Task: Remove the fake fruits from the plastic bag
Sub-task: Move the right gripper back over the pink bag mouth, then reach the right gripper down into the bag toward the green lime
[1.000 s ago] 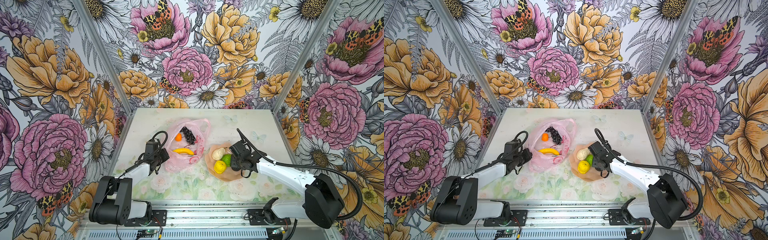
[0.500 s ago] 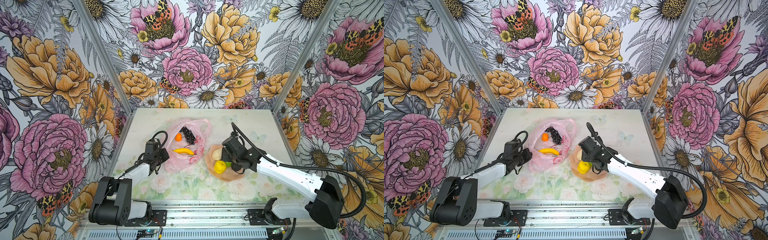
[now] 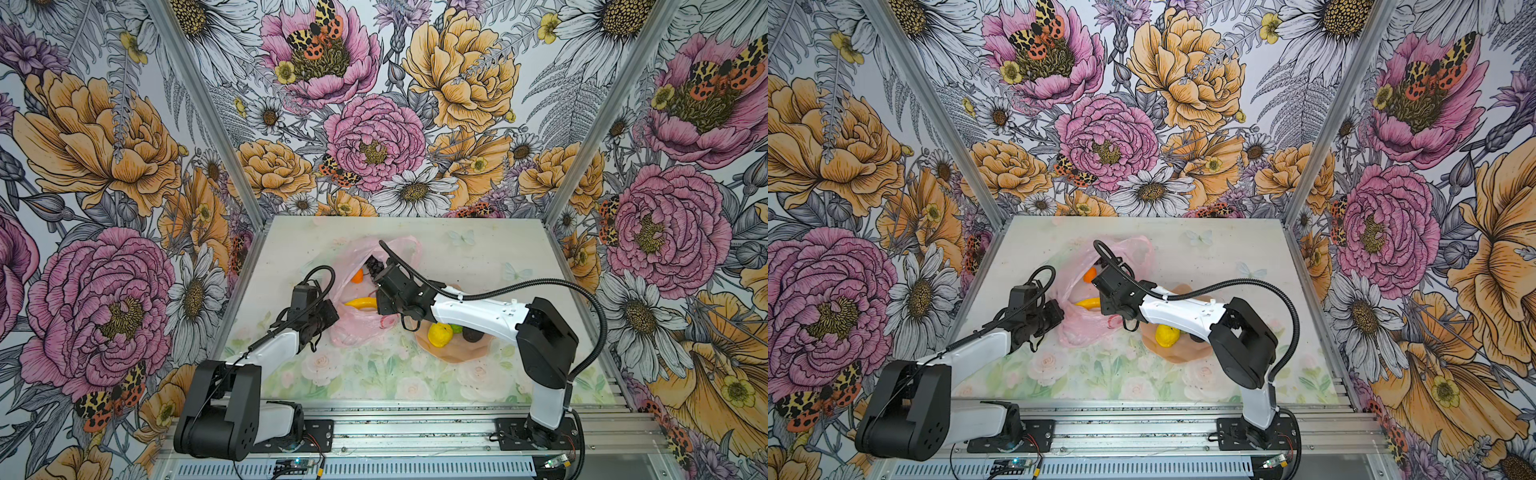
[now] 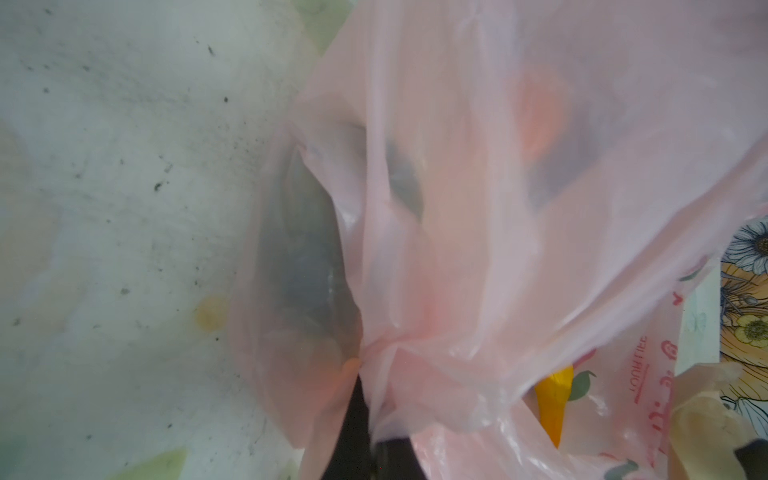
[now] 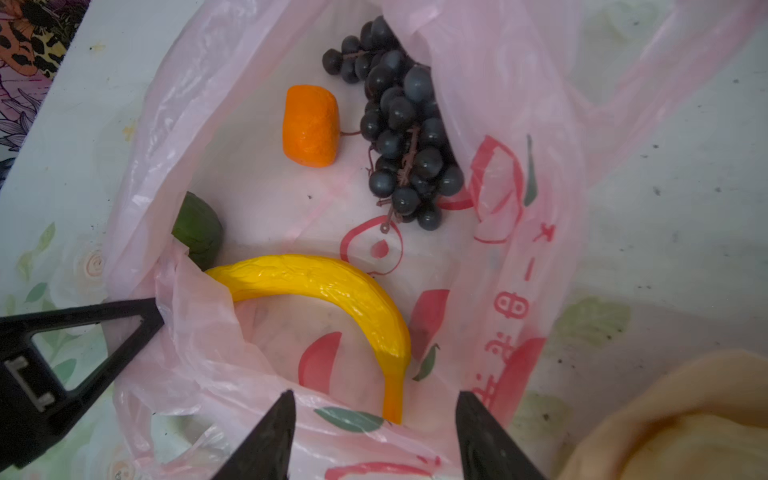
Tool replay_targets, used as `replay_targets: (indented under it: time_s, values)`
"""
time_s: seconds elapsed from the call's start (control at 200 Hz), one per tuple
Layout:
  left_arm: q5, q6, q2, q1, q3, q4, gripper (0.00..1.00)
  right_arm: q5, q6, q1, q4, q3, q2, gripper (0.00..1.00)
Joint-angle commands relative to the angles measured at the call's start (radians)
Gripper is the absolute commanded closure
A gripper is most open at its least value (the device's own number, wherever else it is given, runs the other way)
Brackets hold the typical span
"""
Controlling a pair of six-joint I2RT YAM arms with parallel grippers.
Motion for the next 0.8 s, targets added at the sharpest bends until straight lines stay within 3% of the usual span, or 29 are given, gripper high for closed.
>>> replay_targets:
  time_s: [0.0, 0.045, 0.255, 0.475, 0.676, 0.796]
  values:
    - [-0.013, -0.032, -0.055, -0.005, -0.025, -0.079, 1.0, -0.04, -0.043, 0.015, 0.03, 0.078, 0.066, 0.38]
    - [-0.014, -0.035, -0.075, -0.004, -0.026, -0.098, 0.99, -0.045, -0.043, 0.019, 0.031, 0.089, 0.091, 0.37]
    - [-0.005, -0.071, -0.114, 0.005, 0.03, -0.153, 0.62, -0.067, -0.058, 0.069, 0.031, 0.062, 0.121, 0.4]
    - [0.028, -0.104, -0.072, -0.033, 0.096, -0.132, 0.33, -0.077, -0.043, 0.12, 0.043, 0.025, 0.137, 0.41]
    - [0.004, -0.106, -0.039, -0.073, 0.104, -0.112, 0.2, -0.105, -0.027, 0.139, 0.078, 0.008, 0.165, 0.41]
    - [-0.01, -0.092, 0.011, -0.071, 0.12, -0.137, 0.18, -0.118, -0.028, 0.141, 0.102, 0.014, 0.179, 0.41]
